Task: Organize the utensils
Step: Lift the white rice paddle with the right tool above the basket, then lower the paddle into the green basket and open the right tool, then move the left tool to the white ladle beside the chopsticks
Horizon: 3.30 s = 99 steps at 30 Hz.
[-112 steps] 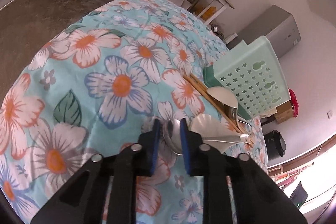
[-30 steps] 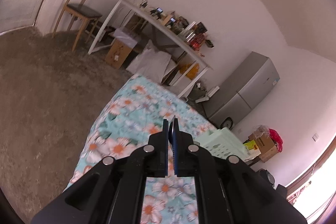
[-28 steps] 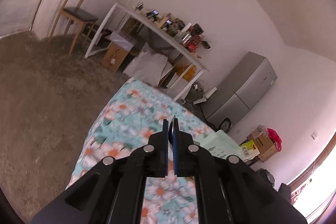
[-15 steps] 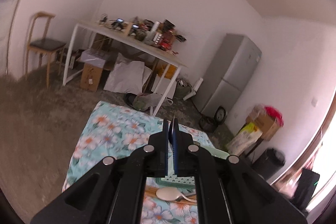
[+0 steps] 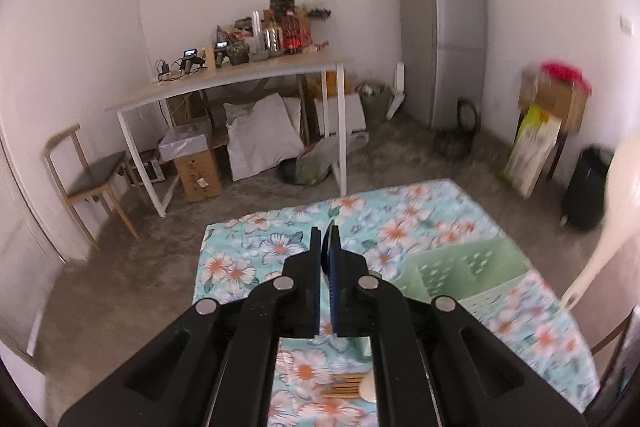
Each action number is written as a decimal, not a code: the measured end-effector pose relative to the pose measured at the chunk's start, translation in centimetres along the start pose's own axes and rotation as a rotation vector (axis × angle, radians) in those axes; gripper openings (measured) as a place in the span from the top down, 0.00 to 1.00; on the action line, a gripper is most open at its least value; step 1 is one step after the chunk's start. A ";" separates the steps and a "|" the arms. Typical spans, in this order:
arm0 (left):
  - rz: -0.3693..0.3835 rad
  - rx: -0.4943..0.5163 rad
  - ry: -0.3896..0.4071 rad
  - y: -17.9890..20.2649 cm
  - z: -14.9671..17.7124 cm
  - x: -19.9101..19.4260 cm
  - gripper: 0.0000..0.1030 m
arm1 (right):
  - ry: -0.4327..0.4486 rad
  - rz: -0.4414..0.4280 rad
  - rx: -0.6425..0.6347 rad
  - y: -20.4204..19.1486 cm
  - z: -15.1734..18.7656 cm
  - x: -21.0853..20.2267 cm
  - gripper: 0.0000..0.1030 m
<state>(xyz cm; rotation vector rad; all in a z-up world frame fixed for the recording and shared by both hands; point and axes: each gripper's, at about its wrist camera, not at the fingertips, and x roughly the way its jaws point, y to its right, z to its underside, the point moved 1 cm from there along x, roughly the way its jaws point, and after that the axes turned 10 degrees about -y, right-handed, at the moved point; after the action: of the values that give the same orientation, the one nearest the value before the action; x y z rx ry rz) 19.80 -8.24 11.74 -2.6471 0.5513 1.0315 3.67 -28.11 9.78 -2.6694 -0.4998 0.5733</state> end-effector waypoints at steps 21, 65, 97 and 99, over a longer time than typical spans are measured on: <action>-0.014 0.110 -0.030 2.2 -0.8 -1.5 0.97 | 0.026 -0.050 -0.003 2.1 -2.9 1.5 1.00; 0.157 -0.378 -0.024 -5.3 12.0 -1.1 0.27 | -0.130 0.098 -0.008 4.0 1.3 5.4 0.61; 0.304 -0.429 -0.147 -3.3 19.7 -1.0 0.05 | -0.496 0.702 -0.165 -1.7 22.1 9.0 0.08; 0.306 -0.431 -0.133 -3.4 19.7 -1.0 0.05 | -0.454 0.714 -0.201 -2.2 21.7 8.5 0.08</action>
<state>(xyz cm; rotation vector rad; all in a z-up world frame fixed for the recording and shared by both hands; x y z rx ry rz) 8.79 2.13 -1.44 -2.8815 0.8009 1.5589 0.64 -16.83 -10.48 -2.8691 0.3439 1.4078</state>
